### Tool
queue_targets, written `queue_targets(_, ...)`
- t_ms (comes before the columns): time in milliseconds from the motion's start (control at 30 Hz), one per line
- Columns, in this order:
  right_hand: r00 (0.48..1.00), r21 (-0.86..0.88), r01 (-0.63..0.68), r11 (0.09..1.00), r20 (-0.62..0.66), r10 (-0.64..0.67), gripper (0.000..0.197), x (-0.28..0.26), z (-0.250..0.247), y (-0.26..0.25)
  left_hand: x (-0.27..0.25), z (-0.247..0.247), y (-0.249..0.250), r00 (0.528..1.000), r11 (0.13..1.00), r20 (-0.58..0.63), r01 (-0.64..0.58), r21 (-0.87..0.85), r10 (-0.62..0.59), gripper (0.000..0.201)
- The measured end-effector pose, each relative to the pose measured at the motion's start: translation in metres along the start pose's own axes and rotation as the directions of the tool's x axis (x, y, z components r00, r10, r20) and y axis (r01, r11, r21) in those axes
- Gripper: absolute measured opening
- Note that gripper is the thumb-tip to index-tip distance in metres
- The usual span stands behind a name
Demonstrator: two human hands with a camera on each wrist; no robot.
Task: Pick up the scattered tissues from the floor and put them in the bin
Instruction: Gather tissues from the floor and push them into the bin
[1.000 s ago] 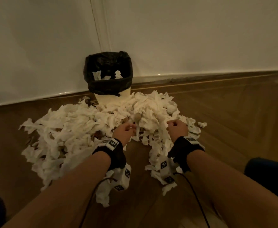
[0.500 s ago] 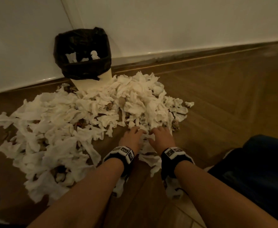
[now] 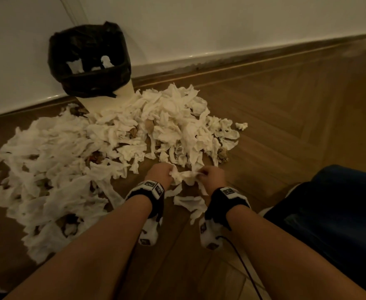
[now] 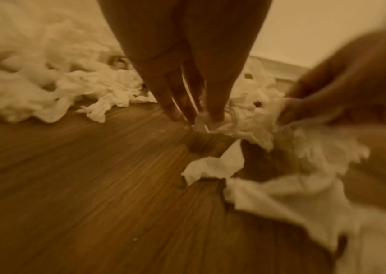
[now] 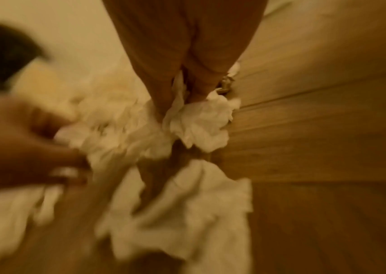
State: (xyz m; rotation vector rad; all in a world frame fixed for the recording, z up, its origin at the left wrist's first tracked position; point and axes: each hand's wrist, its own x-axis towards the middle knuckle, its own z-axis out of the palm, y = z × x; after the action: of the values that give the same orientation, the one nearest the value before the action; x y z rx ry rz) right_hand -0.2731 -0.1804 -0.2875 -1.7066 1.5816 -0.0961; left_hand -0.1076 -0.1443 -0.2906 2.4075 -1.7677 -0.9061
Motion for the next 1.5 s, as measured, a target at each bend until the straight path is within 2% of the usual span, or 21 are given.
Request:
queue_targets(33,0.997,0.183,-0.051,0.982,-0.044,0.060,0.023,0.000,-0.003,0.003,0.000,-0.003,-0.002,0.998,0.995,-0.045,0.048,-0.086,-0.052,0.030)
queue_targets(100,0.984,0.530,-0.134,0.837,-0.031,0.176,0.023,-0.003,-0.011,0.006,-0.001,-0.010,-0.006,0.986,0.968,-0.078,0.128,-0.217,-0.147,0.025)
queue_targets(200,0.956,0.842,-0.262,0.472,0.160,0.245,0.035,-0.012,-0.021,0.005,-0.003,-0.018,-0.008,0.980,0.922,-0.035,0.174,-0.346,-0.198,0.025)
queue_targets(300,0.929,0.917,-0.336,0.213,0.287,0.233,0.040,-0.020,-0.031,0.003,-0.006,-0.025,-0.008,0.982,0.862,-0.028,0.152,-0.484,-0.189,0.029)
queue_targets(433,0.875,0.896,-0.441,-0.045,0.441,0.198,0.021,-0.033,-0.039,0.002,-0.016,-0.031,-0.003,0.980,0.686,0.036,0.164,-0.709,-0.197,0.044)
queue_targets(533,0.892,0.902,-0.420,-0.099,0.430,0.137,0.035,-0.039,-0.042,0.000,-0.019,-0.033,0.002,0.950,0.528,0.118,0.262,-0.808,-0.290,0.036)
queue_targets(633,0.895,0.895,-0.435,0.099,0.418,0.154,0.041,-0.037,-0.040,-0.003,-0.029,-0.037,0.008,0.922,0.130,0.215,0.268,-0.955,-0.322,0.046)
queue_targets(667,0.889,0.891,-0.447,0.085,0.431,0.156,0.036,-0.036,-0.039,-0.003,-0.031,-0.037,0.005,0.915,0.061,0.231,0.265,-0.962,-0.330,0.049)
queue_targets(800,0.895,0.904,-0.428,0.011,0.422,0.147,0.020,-0.035,-0.039,-0.007,-0.045,-0.042,0.002,0.908,0.122,0.275,0.327,-0.937,-0.315,0.009)
queue_targets(867,0.895,0.903,-0.418,-0.097,0.428,0.124,0.020,-0.031,-0.036,-0.006,-0.042,-0.041,-0.007,0.906,0.416,0.220,0.368,-0.832,-0.361,0.029)
queue_targets(900,0.887,0.892,-0.439,-0.105,0.449,0.106,0.021,-0.030,-0.034,-0.003,-0.040,-0.039,-0.010,0.901,0.438,0.171,0.352,-0.827,-0.400,0.035)
queue_targets(967,0.862,0.867,-0.498,-0.020,0.497,0.097,0.030,-0.031,-0.030,0.000,-0.043,-0.038,-0.013,0.915,0.423,0.140,0.306,-0.853,-0.379,0.037)
queue_targets(1033,0.848,0.850,-0.526,0.026,0.523,0.080,0.041,-0.033,-0.026,0.001,-0.048,-0.034,-0.015,0.901,0.340,0.179,0.325,-0.882,-0.396,0.037)
queue_targets(1067,0.851,0.850,-0.524,0.058,0.518,0.092,0.041,-0.034,-0.024,0.000,-0.050,-0.031,-0.017,0.900,0.355,0.194,0.342,-0.870,-0.390,0.036)
queue_targets(1100,0.857,0.852,-0.513,0.100,0.504,0.108,0.034,-0.036,-0.023,-0.003,-0.051,-0.029,-0.016,0.905,0.403,0.201,0.354,-0.844,-0.376,0.036)
queue_targets(1167,0.867,0.859,-0.497,0.123,0.485,0.117,0.017,-0.040,-0.022,-0.009,-0.051,-0.026,-0.017,0.923,0.637,0.128,0.346,-0.689,-0.363,0.032)
queue_targets(1200,0.871,0.859,-0.490,0.151,0.473,0.132,0.020,-0.041,-0.022,-0.010,-0.049,-0.022,-0.019,0.936,0.757,0.109,0.337,-0.559,-0.336,0.030)
queue_targets(1267,0.869,0.827,-0.495,0.266,0.462,0.178,0.024,-0.041,-0.023,-0.011,-0.047,-0.012,-0.022,0.957,0.902,0.128,0.290,-0.320,-0.262,0.032)
queue_targets(1333,0.861,0.802,-0.509,0.312,0.479,0.172,0.016,-0.041,-0.023,-0.011,-0.046,0.001,-0.025,0.954,0.934,0.180,0.278,-0.225,-0.240,0.036)
queue_targets(1400,0.864,0.828,-0.503,0.248,0.477,0.159,0.033,-0.037,-0.020,-0.009,-0.048,0.012,-0.027,0.953,0.947,0.218,0.254,-0.195,-0.211,0.050)
queue_targets(1500,0.862,0.840,-0.507,0.193,0.491,0.127,0.040,-0.033,-0.016,-0.009,-0.042,0.025,-0.029,0.945,0.968,0.237,0.245,-0.058,-0.225,0.057)
